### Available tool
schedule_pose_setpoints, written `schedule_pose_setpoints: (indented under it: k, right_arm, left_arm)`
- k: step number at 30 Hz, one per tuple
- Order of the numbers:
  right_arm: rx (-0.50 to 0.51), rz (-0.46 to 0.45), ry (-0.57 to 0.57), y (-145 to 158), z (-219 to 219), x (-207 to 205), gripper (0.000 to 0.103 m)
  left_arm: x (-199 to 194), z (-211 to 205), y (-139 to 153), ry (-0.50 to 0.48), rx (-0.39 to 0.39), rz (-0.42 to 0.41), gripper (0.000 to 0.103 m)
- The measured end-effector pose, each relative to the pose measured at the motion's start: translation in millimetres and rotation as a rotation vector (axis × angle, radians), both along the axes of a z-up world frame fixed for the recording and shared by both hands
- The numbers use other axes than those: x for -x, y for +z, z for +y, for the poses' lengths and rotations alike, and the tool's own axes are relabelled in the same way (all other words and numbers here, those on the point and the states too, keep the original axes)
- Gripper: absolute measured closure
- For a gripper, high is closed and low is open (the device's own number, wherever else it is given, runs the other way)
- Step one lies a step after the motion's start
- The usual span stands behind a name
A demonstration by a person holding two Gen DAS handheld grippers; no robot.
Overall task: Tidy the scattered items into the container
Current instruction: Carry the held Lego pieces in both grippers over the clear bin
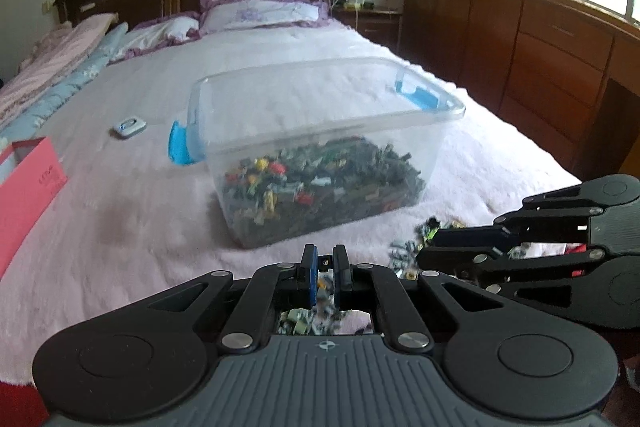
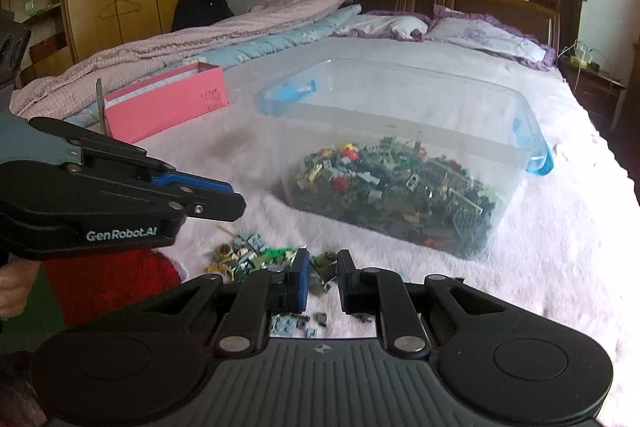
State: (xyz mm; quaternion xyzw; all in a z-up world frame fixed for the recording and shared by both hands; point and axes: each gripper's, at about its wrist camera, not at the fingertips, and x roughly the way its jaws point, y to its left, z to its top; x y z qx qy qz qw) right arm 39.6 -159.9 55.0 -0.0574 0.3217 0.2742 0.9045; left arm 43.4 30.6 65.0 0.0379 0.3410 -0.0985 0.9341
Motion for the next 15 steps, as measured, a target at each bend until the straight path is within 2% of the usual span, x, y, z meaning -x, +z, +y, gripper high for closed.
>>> schedule_pose_setpoints:
  k: [15]
  right_arm:
    - [-0.033, -0.079, -0.067, 23, -10, -22, 0.087]
  left_arm:
    - [-31, -5, 17, 0.012, 0.006, -0.056, 0.093]
